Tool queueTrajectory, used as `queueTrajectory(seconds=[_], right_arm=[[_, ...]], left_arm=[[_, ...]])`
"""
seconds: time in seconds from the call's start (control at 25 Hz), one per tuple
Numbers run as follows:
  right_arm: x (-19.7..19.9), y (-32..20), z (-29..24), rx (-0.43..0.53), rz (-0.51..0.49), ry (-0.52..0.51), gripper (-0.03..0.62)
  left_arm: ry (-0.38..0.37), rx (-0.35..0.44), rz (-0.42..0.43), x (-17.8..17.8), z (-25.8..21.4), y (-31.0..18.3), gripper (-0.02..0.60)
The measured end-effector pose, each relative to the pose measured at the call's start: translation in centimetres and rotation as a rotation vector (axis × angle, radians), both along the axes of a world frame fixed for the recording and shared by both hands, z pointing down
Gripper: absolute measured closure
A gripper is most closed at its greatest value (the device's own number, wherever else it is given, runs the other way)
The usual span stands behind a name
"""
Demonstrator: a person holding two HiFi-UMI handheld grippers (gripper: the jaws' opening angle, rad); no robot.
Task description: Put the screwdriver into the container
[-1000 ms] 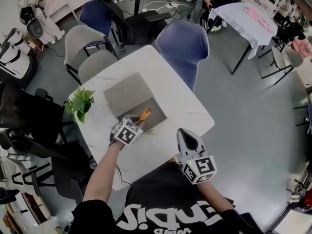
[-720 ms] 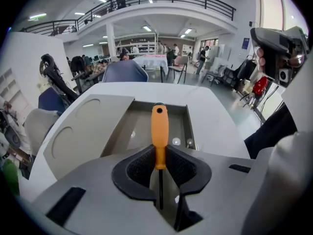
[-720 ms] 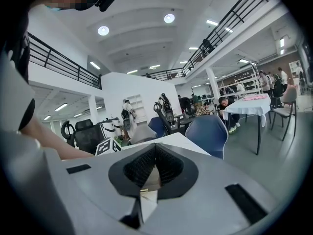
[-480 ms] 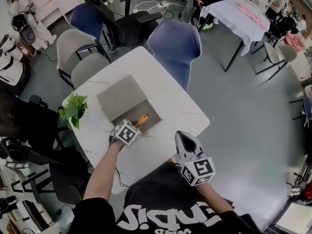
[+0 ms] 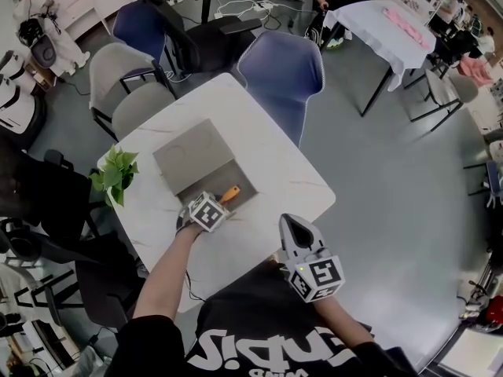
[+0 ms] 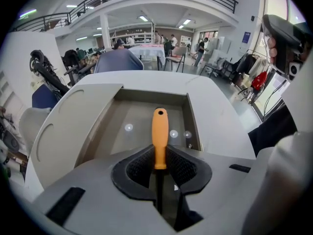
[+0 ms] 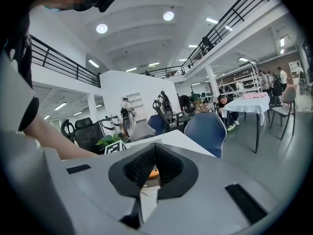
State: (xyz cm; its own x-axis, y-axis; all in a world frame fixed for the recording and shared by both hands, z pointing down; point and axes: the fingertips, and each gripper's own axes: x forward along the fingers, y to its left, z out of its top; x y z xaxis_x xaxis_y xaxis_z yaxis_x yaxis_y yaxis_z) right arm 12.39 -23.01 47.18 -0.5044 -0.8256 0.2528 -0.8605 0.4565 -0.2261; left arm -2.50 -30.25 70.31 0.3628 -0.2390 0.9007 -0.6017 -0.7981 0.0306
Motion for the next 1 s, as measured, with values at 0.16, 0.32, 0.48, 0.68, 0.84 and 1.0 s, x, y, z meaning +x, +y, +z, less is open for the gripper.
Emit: queueTrajectory(seconds=[0.16, 0.32, 0.48, 0.68, 0.84, 1.0], right_arm=[[0.1, -0.1, 0.3, -0.008, -0.001, -0.003, 0.585], [0.2, -0.2, 0.7, -0.018, -0.001, -0.001, 0.585], [0.1, -0.1, 0.7, -0.019, -0.004, -0.001, 0.585], [0.2, -0.1, 0.6, -0.022, -0.004, -0.002, 0.585], [0.6, -0.2, 1.0, -0.033, 0.004, -0.012, 0.585], [0.6, -0.2, 1.1, -0.035, 0.004, -0.013, 0.585]], left_arm=[[0.017, 0.005, -0.006, -0.1, 0.2, -0.1, 0.497], [0.028, 0.007, -0.008, -0.1, 0.3, 0.0, 0.494], [0.032, 0.007, -0.007, -0.1, 0.2, 0.0, 0.489], [0.032, 0.020, -0.010, -0.1, 0.0, -0.1, 0.457], [0.034, 0.028, -0.019, -0.2, -0.3, -0.3, 0.407], [0.044, 0.049, -0.021, -0.3, -1.3, -0.3, 0.407]])
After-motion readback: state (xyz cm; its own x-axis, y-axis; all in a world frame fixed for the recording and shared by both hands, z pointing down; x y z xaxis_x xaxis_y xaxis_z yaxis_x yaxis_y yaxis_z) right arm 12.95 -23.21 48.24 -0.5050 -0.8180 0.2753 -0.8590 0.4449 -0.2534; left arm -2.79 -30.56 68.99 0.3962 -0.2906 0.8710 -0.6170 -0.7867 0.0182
